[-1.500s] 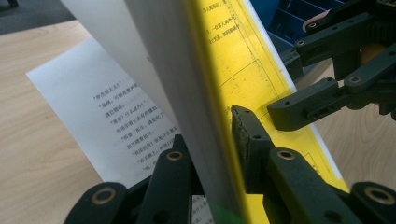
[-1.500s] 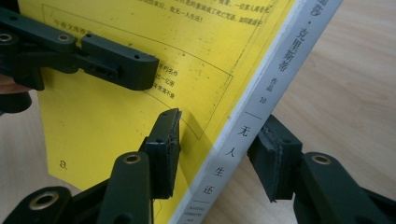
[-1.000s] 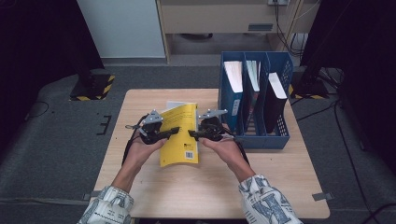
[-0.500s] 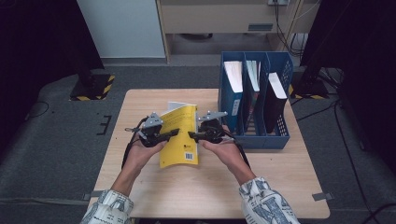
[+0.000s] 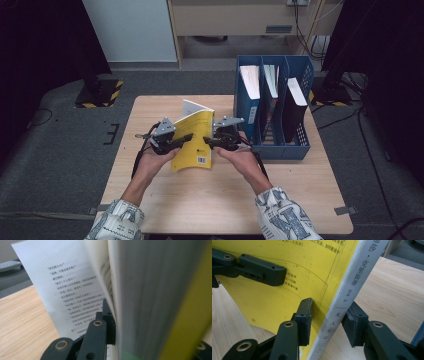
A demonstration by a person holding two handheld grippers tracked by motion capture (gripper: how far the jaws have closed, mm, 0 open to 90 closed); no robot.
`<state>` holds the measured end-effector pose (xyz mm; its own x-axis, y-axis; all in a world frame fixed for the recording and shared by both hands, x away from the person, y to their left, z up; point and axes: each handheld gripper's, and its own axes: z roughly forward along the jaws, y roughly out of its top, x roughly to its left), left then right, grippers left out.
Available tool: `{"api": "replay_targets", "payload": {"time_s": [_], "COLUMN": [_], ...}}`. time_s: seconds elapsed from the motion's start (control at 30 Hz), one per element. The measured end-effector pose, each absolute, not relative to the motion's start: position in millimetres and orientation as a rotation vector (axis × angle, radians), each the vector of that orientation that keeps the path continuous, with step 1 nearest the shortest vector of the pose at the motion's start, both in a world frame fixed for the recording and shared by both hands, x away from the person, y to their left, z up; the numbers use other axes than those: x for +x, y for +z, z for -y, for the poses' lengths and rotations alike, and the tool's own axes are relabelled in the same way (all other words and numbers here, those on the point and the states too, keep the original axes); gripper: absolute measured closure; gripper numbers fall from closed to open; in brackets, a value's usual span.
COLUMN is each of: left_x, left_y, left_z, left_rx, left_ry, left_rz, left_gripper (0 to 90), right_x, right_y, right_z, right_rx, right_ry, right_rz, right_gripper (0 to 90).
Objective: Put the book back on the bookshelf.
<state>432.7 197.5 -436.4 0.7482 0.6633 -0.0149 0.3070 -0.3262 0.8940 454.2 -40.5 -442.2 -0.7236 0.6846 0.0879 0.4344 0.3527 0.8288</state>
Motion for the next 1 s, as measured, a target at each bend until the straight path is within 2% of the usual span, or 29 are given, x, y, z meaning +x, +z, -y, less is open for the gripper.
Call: {"api": "replay_targets", "payload": {"time_s": [0.37,0.83,1.0], "left_x": [398.3,387.2,384.5], "left_y": [-441.2,-445.9,-446.5], "left_z": [-206.7,-218.9,-226.8], "left_rx": [1.893,1.806,1.786], "left_ry": [0.429,0.399,0.395], "left_rz": [-0.703,-0.733,-0.741], "left_gripper": [77.9,58.8,57.6], "right_x": [421.9,410.7,410.3], "right_y": [-442.2,-442.0,-441.9], "right_z": [41.9,41.5,41.2], "right_rx": [0.890,0.845,0.842], "right_ry": [1.341,1.363,1.368], "right_rz": [-2.337,-2.361,-2.368], "right_gripper": [58.4,54.3,53.5]}}
